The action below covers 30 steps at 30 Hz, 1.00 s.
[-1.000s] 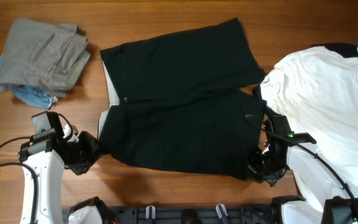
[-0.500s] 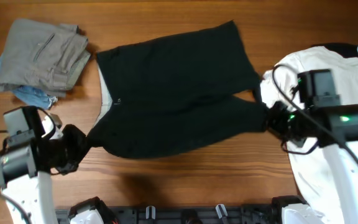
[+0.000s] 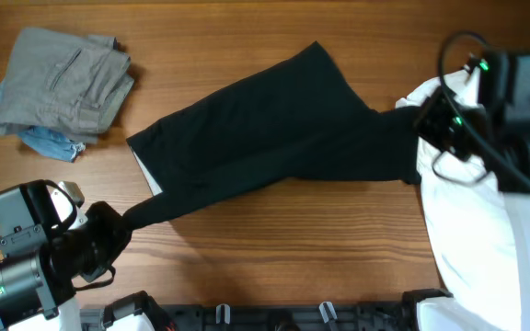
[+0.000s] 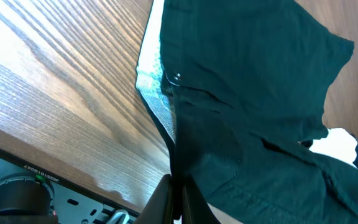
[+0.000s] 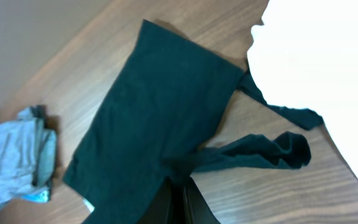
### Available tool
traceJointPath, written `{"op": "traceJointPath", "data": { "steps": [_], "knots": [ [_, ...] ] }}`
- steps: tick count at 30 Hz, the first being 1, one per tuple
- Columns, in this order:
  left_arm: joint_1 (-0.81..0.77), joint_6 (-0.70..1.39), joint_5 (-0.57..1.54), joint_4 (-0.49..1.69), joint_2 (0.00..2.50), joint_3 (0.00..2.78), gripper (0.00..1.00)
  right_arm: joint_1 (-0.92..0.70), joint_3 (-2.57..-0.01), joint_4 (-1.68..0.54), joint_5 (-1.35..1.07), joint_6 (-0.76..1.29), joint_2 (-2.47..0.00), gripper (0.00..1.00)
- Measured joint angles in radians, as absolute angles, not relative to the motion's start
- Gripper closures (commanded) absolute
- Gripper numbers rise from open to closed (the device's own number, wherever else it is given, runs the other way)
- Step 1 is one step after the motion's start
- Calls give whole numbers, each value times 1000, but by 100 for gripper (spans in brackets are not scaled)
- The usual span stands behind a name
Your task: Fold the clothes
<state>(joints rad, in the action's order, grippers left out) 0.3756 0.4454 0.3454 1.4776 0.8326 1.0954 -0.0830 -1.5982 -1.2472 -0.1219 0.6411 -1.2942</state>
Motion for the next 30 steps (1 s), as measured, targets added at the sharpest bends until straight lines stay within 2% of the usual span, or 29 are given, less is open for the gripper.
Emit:
{"op": "traceJointPath", "data": {
  "steps": [9,20,21,25,26,29,30],
  "knots": [
    [375,445,350,1327,876,1027,96,-94,-1597,-888,-202,530,-1609,96],
    [376,446,258,1034,1167,1022,96,-88,-1597,-487,-366,510,-1897,96],
    [376,445,258,1020,1195,1022,89,-89,-1597,-461,-383,510,-1919,96],
    [351,430,253,998,1276,1022,73,-102,-1597,-446,-405,510,-1964,96],
    [323,426,253,981,1302,1022,70,-105,-1597,-447,-405,510,-1967,96],
    [218,390,255,861,1391,1020,50,-111,-1597,-443,-413,510,-1967,96],
    [195,371,255,828,1413,1020,49,-111,-1597,-444,-415,510,-1967,96]
  ]
}}
